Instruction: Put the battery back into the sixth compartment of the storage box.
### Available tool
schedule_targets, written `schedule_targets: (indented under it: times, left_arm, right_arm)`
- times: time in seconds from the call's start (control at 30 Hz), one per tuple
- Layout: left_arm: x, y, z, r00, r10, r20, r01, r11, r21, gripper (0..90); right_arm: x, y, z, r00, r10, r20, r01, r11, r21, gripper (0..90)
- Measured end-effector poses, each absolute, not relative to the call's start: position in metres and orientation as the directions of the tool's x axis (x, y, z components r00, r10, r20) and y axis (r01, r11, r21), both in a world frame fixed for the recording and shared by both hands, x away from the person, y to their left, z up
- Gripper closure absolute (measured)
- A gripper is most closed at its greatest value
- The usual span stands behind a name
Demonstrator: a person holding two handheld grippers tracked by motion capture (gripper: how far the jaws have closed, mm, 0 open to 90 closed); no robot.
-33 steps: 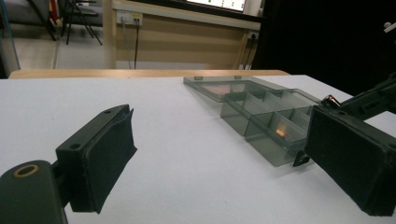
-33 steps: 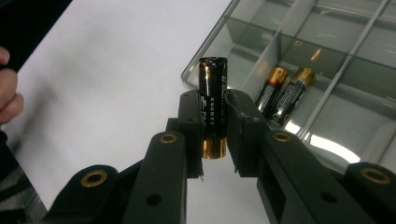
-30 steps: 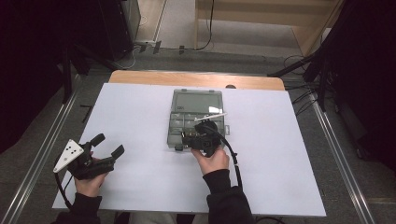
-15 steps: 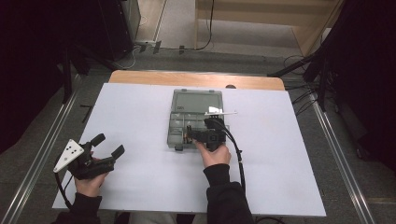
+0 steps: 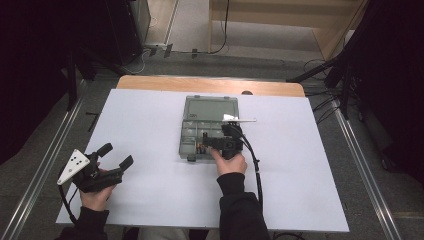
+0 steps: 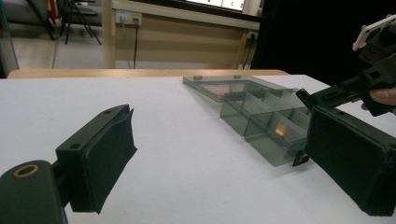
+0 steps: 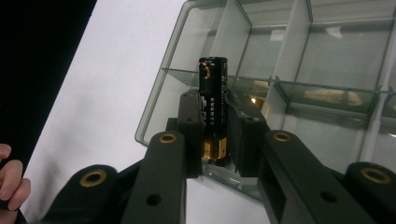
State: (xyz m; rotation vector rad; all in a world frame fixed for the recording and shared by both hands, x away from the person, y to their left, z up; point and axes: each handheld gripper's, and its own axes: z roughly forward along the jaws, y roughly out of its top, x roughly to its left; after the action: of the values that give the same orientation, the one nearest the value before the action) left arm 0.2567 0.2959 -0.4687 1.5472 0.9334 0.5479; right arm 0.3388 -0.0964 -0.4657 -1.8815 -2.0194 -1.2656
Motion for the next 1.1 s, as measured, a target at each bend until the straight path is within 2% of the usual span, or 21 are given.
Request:
schedule_targets:
  times: [0.03,0.1,0.13,0.3,0.37,0.47,0.5,0.6,0.63,0.93,0.97,1.1]
  left_arm:
    - [0.257,0.296,-0.469,0.568,0.807,-0.158,0.256,0.010,0.967,8.0]
    - [0.257,0.296,-0.469,0.568,0.808,-0.157,0.254,0.009,0.967,8.0]
    - [0.257,0.296,-0.469,0.568,0.808,-0.157,0.253,0.009,0.967,8.0]
    - [0.256,0.296,-0.469,0.569,0.807,-0.156,0.255,0.007,0.967,8.0]
    - [0.256,0.296,-0.469,0.569,0.807,-0.155,0.254,0.007,0.967,8.0]
    - [0.256,0.296,-0.469,0.569,0.807,-0.157,0.255,0.008,0.967,8.0]
    - [0.256,0.296,-0.469,0.569,0.807,-0.157,0.255,0.008,0.967,8.0]
    - [0.257,0.296,-0.469,0.569,0.808,-0.155,0.256,0.006,0.967,8.0]
    - [0.257,0.296,-0.469,0.569,0.807,-0.157,0.257,0.006,0.966,8.0]
    - [0.257,0.296,-0.469,0.570,0.807,-0.154,0.256,0.004,0.967,8.0]
    - [0.257,0.295,-0.469,0.570,0.807,-0.154,0.255,0.004,0.967,8.0]
    - [0.257,0.295,-0.469,0.569,0.808,-0.154,0.257,0.004,0.966,8.0]
  right_arm:
    - [0.339,-0.096,-0.466,-0.224,0.782,0.581,0.867,-0.112,0.485,74.7]
    - [0.339,-0.095,-0.467,-0.219,0.779,0.588,0.875,-0.110,0.471,59.3]
    - [0.339,-0.095,-0.467,-0.221,0.776,0.591,0.877,-0.108,0.469,54.8]
    - [0.338,-0.094,-0.465,-0.254,0.788,0.560,0.863,-0.078,0.500,37.6]
    - [0.336,-0.093,-0.464,-0.276,0.790,0.547,0.852,-0.062,0.519,33.9]
    - [0.334,-0.091,-0.461,-0.303,0.800,0.518,0.834,-0.040,0.550,19.0]
    - [0.334,-0.091,-0.461,-0.303,0.800,0.518,0.834,-0.040,0.550,19.0]
    - [0.331,-0.091,-0.458,-0.345,0.800,0.491,0.809,-0.011,0.587,9.6]
    - [0.330,-0.090,-0.457,-0.361,0.806,0.469,0.801,0.009,0.599,0.6]
    - [0.325,-0.090,-0.456,-0.418,0.804,0.422,0.787,0.089,0.610,0.0]
    - [0.323,-0.091,-0.454,-0.463,0.788,0.405,0.762,0.121,0.636,0.0]
    - [0.318,-0.093,-0.448,-0.488,0.794,0.362,0.729,0.143,0.669,0.0]
